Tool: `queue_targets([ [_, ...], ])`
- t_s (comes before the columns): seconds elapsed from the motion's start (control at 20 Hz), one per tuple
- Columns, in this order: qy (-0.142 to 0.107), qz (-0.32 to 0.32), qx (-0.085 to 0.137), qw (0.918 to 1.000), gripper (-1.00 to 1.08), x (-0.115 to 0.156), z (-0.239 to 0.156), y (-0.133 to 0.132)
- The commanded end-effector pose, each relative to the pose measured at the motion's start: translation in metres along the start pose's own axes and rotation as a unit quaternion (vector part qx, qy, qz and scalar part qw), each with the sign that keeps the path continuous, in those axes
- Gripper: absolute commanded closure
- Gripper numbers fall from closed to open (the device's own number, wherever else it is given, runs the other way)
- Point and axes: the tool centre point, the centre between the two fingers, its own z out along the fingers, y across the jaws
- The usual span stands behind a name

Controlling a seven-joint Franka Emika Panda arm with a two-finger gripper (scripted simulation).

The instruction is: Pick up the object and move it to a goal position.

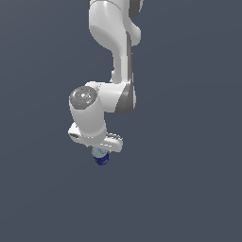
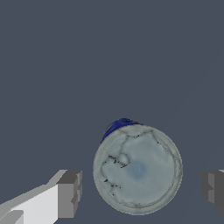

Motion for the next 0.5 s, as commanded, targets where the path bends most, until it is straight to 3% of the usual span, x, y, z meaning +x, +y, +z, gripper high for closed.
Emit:
queue_targets([
  [0.0,-0.001,0.000,0.000,1.0000,-0.92,-0.001,0.010,0.000],
  [0.45,-0.001,0.001,0.000,1.0000,-0.92,0.000,0.046,0.000],
])
